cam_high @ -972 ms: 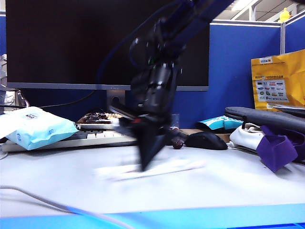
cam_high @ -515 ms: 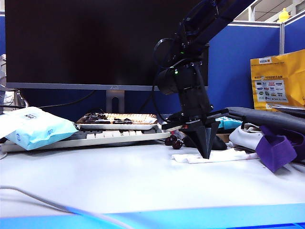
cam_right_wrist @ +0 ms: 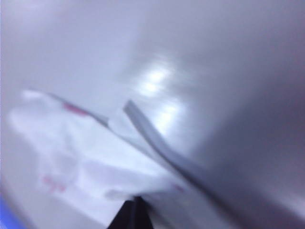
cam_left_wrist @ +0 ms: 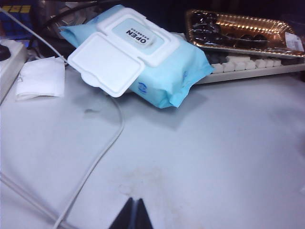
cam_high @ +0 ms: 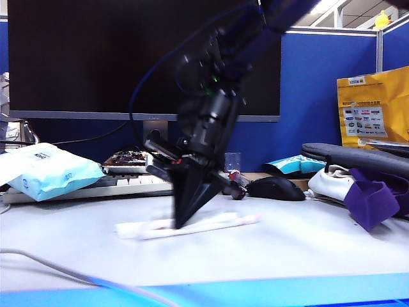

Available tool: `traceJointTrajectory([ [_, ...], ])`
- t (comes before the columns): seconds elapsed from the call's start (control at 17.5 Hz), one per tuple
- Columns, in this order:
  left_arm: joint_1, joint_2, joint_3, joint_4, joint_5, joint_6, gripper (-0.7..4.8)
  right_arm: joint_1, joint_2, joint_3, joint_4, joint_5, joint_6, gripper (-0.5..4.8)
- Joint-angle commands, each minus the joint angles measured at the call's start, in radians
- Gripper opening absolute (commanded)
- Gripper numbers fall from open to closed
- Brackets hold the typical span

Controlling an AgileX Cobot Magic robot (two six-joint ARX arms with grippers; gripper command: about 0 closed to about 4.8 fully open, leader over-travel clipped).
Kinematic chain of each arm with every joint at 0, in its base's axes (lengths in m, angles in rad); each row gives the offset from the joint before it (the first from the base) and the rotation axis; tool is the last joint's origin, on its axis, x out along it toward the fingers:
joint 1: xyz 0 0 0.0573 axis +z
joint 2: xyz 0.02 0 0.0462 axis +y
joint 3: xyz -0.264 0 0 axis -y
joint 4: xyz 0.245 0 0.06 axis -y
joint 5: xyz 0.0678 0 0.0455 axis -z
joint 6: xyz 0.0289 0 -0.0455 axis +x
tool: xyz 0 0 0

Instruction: Use the wet wipes on the table to wipe the cherry juice off the table, then put the wipes back on the table.

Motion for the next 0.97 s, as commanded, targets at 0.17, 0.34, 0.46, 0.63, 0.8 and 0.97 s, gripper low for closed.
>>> traceJointTrajectory([
  [0.17, 0.000, -0.003, -0.006, -0.011, 0.003, 0.000, -0.04, -0.093, 0.031, -0.015, -0.050, 0.531, 0.102, -0.01],
  [0.34, 0.000, -0.003, -0.006, -0.011, 0.003, 0.000, -0.04, -0.125, 0.031, -0.014, -0.052, 0.457, 0.099, -0.01],
  [0.46, 0.000, -0.003, -0.006, -0.011, 0.003, 0.000, -0.04, -0.111, 0.031, -0.015, -0.052, 0.209, 0.059, -0.01],
  [0.63, 0.000, -0.003, -0.006, -0.011, 0.003, 0.000, -0.04, -0.024, 0.031, -0.015, -0.053, -0.072, -0.020, -0.01],
  [0.8, 0.000, -0.003, -0.006, -0.011, 0.003, 0.000, -0.04, 0.018, 0.031, -0.015, -0.053, 0.163, -0.006, -0.01],
  [0.97, 0.000, -0.003, -0.006, -0.011, 0.003, 0.000, -0.04, -0.052, 0.031, -0.015, -0.052, 0.348, 0.066, -0.01],
])
